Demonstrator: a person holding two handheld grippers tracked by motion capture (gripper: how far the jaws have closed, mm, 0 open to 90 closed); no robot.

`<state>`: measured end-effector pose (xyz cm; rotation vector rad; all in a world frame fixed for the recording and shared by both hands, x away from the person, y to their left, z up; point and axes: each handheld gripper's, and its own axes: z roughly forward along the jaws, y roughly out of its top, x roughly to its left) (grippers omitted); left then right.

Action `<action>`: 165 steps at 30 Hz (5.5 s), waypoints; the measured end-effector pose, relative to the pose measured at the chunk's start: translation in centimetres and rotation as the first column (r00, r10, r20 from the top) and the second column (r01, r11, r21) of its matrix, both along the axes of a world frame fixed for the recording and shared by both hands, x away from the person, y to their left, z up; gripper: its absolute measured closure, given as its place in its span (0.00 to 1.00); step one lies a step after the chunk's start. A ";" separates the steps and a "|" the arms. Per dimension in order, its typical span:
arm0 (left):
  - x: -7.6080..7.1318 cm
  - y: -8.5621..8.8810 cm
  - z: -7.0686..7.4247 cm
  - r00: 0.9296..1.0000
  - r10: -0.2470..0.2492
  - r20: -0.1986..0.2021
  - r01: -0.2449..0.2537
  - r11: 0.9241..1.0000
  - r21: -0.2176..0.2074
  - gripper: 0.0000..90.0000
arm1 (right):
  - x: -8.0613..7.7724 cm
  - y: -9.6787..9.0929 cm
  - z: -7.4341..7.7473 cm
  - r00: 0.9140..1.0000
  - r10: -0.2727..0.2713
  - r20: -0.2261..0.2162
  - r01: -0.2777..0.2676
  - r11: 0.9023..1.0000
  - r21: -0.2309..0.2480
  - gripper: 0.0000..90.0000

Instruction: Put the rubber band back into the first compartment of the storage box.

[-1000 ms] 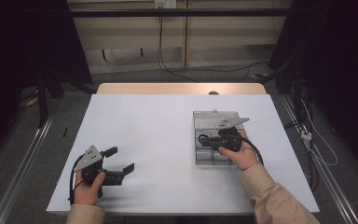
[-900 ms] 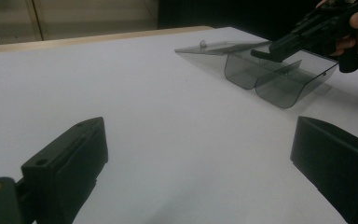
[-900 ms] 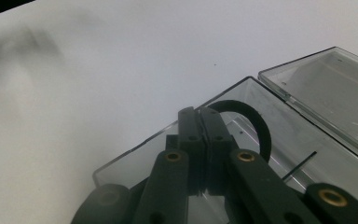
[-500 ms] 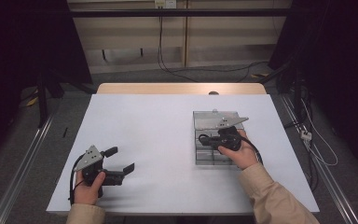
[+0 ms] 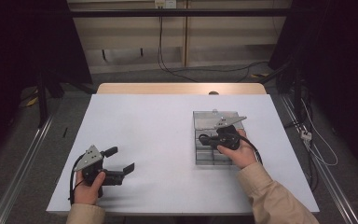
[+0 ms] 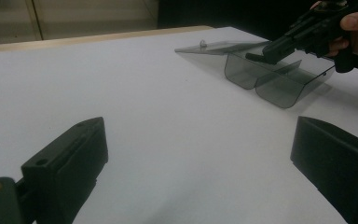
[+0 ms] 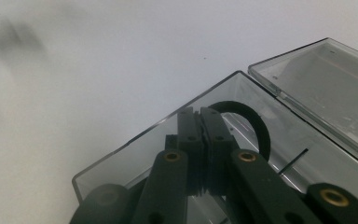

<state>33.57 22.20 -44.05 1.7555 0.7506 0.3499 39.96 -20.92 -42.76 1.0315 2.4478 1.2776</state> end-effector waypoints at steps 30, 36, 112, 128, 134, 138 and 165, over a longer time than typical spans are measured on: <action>0.1 -0.1 -0.1 1.000 0.000 -0.004 0.000 1.000 -0.001 0.04 | -0.1 0.1 0.0 1.000 -0.007 -0.005 0.007 1.000 -0.026 0.90; 0.1 0.0 -0.1 1.000 0.001 -0.002 -0.001 1.000 -0.005 0.04 | -0.7 0.5 0.2 0.999 0.032 -0.020 -0.033 0.999 -0.033 0.99; 0.0 0.1 -0.1 1.000 -0.002 -0.008 0.002 1.000 -0.020 0.04 | -5.5 -2.6 0.9 0.990 -0.120 0.078 0.112 0.988 0.102 0.16; -0.1 0.1 -0.1 1.000 -0.002 -0.008 0.001 1.000 -0.021 0.04 | -6.8 -4.1 0.7 0.987 -0.134 0.091 0.126 0.988 0.091 0.16; -0.1 0.0 -0.1 1.000 -0.004 -0.007 0.004 1.000 -0.018 0.04 | -7.3 -4.7 0.7 0.985 -0.140 0.104 0.132 0.988 0.086 0.16; -0.1 0.1 -0.1 1.000 -0.003 -0.007 0.002 1.000 -0.018 0.04 | -7.6 -5.3 0.7 0.983 -0.148 0.110 0.140 0.987 0.084 0.16; -0.1 0.0 0.0 1.000 -0.002 -0.008 0.002 1.000 -0.018 0.04 | -9.3 -8.5 0.3 0.971 -0.193 0.143 0.186 0.981 0.063 0.16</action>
